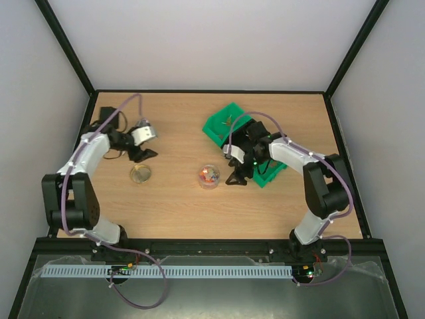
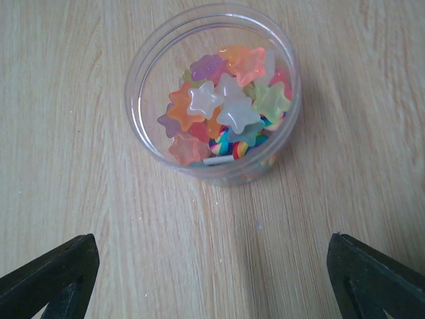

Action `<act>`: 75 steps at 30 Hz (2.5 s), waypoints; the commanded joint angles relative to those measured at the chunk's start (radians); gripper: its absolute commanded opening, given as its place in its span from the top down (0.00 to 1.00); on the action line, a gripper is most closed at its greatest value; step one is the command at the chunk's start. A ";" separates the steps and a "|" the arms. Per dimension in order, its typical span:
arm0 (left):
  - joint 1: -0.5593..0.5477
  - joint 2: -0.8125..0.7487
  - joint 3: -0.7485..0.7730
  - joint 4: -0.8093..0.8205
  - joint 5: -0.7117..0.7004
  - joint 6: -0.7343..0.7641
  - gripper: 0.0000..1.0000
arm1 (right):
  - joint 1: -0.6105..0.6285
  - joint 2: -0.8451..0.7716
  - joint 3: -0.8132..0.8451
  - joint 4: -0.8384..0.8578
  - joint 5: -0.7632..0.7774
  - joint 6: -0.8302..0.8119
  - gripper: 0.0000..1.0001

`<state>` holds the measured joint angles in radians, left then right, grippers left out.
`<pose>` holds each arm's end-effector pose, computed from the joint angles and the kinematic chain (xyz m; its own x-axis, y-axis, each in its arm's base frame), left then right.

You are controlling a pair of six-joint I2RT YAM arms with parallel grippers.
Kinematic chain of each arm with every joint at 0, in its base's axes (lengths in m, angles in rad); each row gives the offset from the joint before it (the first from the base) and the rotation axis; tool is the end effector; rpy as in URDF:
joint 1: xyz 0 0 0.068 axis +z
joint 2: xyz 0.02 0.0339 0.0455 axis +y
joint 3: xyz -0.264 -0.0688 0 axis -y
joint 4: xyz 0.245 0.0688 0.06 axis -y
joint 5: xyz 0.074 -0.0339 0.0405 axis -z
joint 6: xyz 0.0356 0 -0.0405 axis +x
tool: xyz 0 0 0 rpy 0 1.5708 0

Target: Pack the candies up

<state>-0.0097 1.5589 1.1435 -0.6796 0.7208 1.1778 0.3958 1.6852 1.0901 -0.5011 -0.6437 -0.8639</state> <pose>0.3111 -0.0265 0.2440 -0.0544 0.6946 -0.7174 0.9397 0.2786 0.1985 0.2995 0.1483 0.1970 -0.1061 -0.7035 -0.7027 -0.9887 0.1499 -0.0008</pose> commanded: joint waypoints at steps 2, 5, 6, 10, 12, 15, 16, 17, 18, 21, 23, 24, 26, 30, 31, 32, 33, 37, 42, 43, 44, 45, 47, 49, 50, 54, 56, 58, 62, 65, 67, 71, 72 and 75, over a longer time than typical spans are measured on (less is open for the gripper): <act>0.189 -0.101 -0.065 -0.078 -0.049 -0.105 0.29 | 0.047 0.083 0.023 0.067 -0.004 -0.046 0.05; 0.281 -0.124 -0.092 -0.125 -0.076 -0.063 0.29 | 0.073 0.117 0.042 0.086 0.003 -0.077 0.05; 0.307 -0.124 -0.099 -0.134 -0.094 -0.054 0.29 | 0.081 0.125 0.045 0.092 0.006 -0.092 0.04; 0.381 -0.101 -0.102 -0.168 -0.158 -0.051 0.29 | 0.117 0.154 0.062 0.115 0.004 -0.113 0.04; 0.394 -0.092 -0.103 -0.165 -0.183 -0.069 0.30 | 0.134 0.164 0.066 0.124 -0.004 -0.113 0.04; 0.395 -0.100 -0.113 -0.172 -0.186 -0.057 0.30 | 0.171 0.167 0.057 0.131 -0.003 -0.117 0.04; 0.392 -0.105 -0.117 -0.174 -0.185 -0.047 0.30 | 0.182 0.163 0.047 0.135 -0.003 -0.118 0.04; 0.390 -0.111 -0.127 -0.176 -0.185 -0.035 0.30 | 0.193 0.157 0.034 0.141 -0.004 -0.117 0.04; 0.387 -0.116 -0.133 -0.183 -0.187 -0.015 0.30 | 0.207 0.147 0.021 0.153 -0.003 -0.114 0.04; 0.366 -0.130 -0.166 -0.215 -0.200 0.068 0.30 | 0.222 0.112 -0.018 0.179 -0.005 -0.090 0.04; 0.340 -0.148 -0.204 -0.213 -0.215 0.103 0.31 | 0.222 0.090 -0.028 0.203 0.006 -0.040 0.03; 0.321 -0.154 -0.223 -0.205 -0.224 0.118 0.31 | 0.222 0.080 -0.027 0.211 0.016 -0.014 0.02; 0.280 -0.167 -0.263 -0.176 -0.242 0.120 0.32 | 0.214 0.054 -0.025 0.230 0.032 0.035 0.01; 0.200 -0.172 -0.330 -0.080 -0.295 0.096 0.33 | 0.189 -0.009 -0.014 0.243 0.042 0.103 0.01; 0.184 -0.168 -0.345 -0.053 -0.308 0.093 0.33 | 0.182 -0.026 -0.011 0.243 0.043 0.114 0.01; 0.168 -0.162 -0.360 -0.027 -0.322 0.094 0.33 | 0.175 -0.043 -0.010 0.243 0.045 0.120 0.01; 0.159 -0.151 -0.372 -0.005 -0.337 0.095 0.34 | 0.169 -0.060 -0.013 0.240 0.048 0.125 0.01; 0.141 -0.094 -0.367 0.048 -0.354 0.091 0.36 | 0.157 -0.145 -0.035 0.243 0.071 0.131 0.01; 0.134 -0.049 -0.353 0.071 -0.349 0.116 0.43 | 0.155 -0.241 -0.072 0.261 0.105 0.140 0.01; 0.128 -0.045 -0.360 0.070 -0.356 0.135 0.45 | 0.155 -0.257 -0.082 0.267 0.111 0.142 0.01; 0.123 -0.043 -0.370 0.069 -0.364 0.158 0.47 | 0.156 -0.272 -0.090 0.272 0.115 0.144 0.01; 0.119 -0.043 -0.381 0.075 -0.375 0.184 0.48 | 0.155 -0.283 -0.098 0.273 0.118 0.143 0.01; 0.115 -0.033 -0.397 0.100 -0.392 0.203 0.52 | 0.156 -0.304 -0.113 0.275 0.122 0.142 0.01; 0.114 -0.012 -0.394 0.119 -0.399 0.203 0.55 | 0.156 -0.320 -0.127 0.283 0.122 0.140 0.01; 0.113 0.003 -0.387 0.124 -0.404 0.199 0.58 | 0.156 -0.328 -0.134 0.287 0.120 0.140 0.01; 0.097 0.052 -0.363 0.137 -0.424 0.177 0.72 | 0.156 -0.346 -0.144 0.296 0.109 0.134 0.01; 0.090 0.050 -0.365 0.136 -0.428 0.180 0.79 | 0.156 -0.351 -0.147 0.306 0.107 0.134 0.01; 0.087 0.047 -0.368 0.137 -0.431 0.178 0.85 | 0.156 -0.358 -0.152 0.321 0.109 0.134 0.00; 0.086 0.047 -0.324 0.082 -0.386 0.149 0.98 | 0.157 -0.383 -0.173 0.384 0.116 0.138 0.03; 0.077 0.035 -0.223 -0.064 -0.286 0.139 0.98 | 0.156 -0.406 -0.190 0.450 0.108 0.135 0.06; 0.058 0.048 -0.119 -0.250 -0.213 0.150 0.98 | 0.158 -0.406 -0.186 0.477 0.090 0.121 0.08; 0.010 0.065 0.051 -0.518 -0.060 0.146 0.98 | 0.170 -0.389 -0.158 0.487 0.052 0.075 0.12; -0.005 0.060 0.077 -0.561 -0.029 0.145 0.98 | 0.178 -0.383 -0.153 0.495 0.048 0.060 0.13; -0.072 0.029 0.120 -0.615 0.033 0.102 0.98 | 0.209 -0.364 -0.137 0.540 0.049 0.022 0.15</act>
<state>-0.0177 1.6169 1.2205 -1.0508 0.5835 1.3148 0.5674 1.3037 0.9176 -0.0349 -0.5533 -0.7761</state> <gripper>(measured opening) 0.033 0.868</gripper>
